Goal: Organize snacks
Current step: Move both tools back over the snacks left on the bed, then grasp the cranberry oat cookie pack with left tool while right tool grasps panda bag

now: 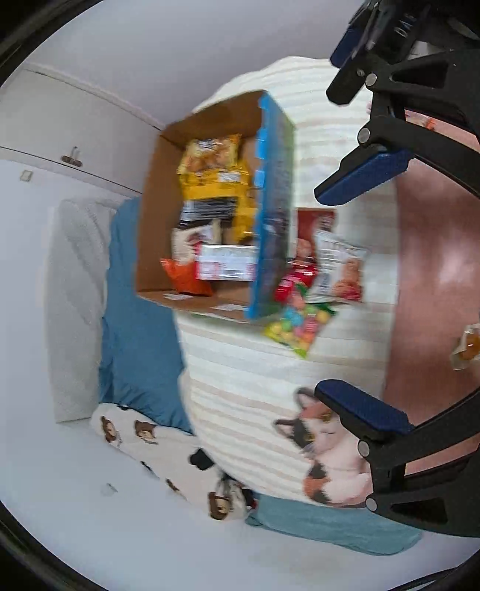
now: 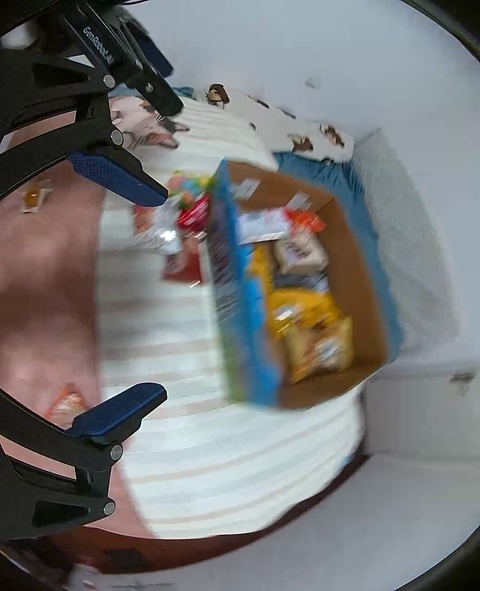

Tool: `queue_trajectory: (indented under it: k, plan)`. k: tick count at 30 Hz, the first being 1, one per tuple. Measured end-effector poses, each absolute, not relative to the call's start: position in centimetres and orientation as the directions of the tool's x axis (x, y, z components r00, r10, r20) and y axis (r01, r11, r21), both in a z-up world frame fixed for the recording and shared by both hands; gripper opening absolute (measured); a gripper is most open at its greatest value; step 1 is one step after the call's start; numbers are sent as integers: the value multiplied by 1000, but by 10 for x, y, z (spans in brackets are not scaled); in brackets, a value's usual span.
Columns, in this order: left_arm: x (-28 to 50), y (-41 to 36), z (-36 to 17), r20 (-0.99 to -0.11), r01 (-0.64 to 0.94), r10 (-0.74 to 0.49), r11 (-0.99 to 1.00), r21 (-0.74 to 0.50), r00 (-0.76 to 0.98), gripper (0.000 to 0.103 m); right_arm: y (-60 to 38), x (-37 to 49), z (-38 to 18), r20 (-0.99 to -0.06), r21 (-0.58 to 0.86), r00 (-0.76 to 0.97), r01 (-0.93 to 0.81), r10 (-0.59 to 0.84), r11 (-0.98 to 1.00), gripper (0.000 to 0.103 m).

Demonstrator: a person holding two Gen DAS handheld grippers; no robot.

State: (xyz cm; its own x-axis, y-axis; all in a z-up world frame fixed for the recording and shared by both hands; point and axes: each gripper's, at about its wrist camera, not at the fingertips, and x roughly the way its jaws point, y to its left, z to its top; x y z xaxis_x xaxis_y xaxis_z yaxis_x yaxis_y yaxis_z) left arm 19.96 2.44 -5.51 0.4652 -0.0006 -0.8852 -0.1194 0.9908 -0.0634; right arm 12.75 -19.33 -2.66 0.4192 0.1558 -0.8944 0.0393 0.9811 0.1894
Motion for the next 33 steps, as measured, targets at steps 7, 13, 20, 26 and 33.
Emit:
queue_trajectory:
  k: [7, 13, 20, 26, 33]
  plan:
    - [179, 18, -130, -956, -160, -8, 985, -58, 294, 97, -293, 88, -102, -949, 187, 309, 374, 68, 909, 98]
    - [177, 18, -171, -980, -188, 1, 982, -37, 200, 97, -329, 72, -154, -973, 167, 224, 487, 62, 858, 98]
    - [206, 11, -188, -983, -131, 44, 991, 20, 179, 97, -330, 78, -202, -980, 179, 166, 509, 108, 842, 98]
    - [242, 13, -209, -996, -110, -14, 994, -24, 93, 97, -313, 83, -197, -970, 164, 238, 460, 57, 873, 74]
    - [272, -3, -236, -997, -96, -70, 993, -71, 22, 97, -273, 100, -189, -965, 185, 239, 342, 105, 921, 70]
